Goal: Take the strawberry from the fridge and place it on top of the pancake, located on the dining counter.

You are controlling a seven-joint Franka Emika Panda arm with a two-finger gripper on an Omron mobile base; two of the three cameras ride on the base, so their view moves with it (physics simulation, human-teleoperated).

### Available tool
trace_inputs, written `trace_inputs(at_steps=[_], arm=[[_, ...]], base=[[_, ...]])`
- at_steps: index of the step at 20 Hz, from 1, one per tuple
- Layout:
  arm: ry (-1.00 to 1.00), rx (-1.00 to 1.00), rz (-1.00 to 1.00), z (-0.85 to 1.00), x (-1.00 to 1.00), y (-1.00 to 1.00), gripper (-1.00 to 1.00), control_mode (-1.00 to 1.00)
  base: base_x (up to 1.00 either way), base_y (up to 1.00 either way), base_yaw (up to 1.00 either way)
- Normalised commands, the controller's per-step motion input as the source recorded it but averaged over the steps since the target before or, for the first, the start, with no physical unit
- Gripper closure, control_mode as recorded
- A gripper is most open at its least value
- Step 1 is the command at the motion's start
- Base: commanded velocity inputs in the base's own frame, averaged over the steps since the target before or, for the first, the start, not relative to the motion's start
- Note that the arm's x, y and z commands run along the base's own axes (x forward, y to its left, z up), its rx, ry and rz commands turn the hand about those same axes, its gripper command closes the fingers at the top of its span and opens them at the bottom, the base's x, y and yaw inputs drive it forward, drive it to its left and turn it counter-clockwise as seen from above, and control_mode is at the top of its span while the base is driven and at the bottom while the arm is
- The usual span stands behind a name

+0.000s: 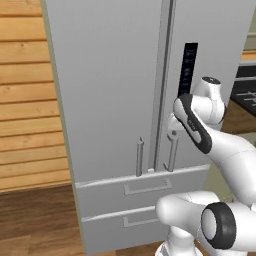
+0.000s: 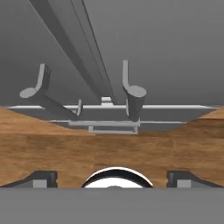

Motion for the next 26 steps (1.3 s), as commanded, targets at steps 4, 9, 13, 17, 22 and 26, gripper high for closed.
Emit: trace_inputs(at_steps=[4,9,13,17,22,26], arm=[[0.01,0.0,0.01,-0.59,0.34,-0.12,-1.0,-1.0],[0.01,0.0,0.01,-0.21,0.44,-0.12,-1.0,-1.0],[0.0,0.0,0.0,0.0,0.14,-0.14,-1.0,-1.0],[0.0,0.0,0.0,-0.02,0.42,0.0,-1.0,-1.0],[0.0,-0.01,0.0,-0.13,0.55,0.0,-1.0,-1.0],[0.04,0.0,0.0,-0.26,0.5,0.0,-1.0,-1.0]], base=[[0.0,0.0,0.0],[0.0,0.0,0.0],[0.0,0.0,0.0],[0.0,0.0,0.0],[0.0,0.0,0.0],[0.0,0.0,0.0]])
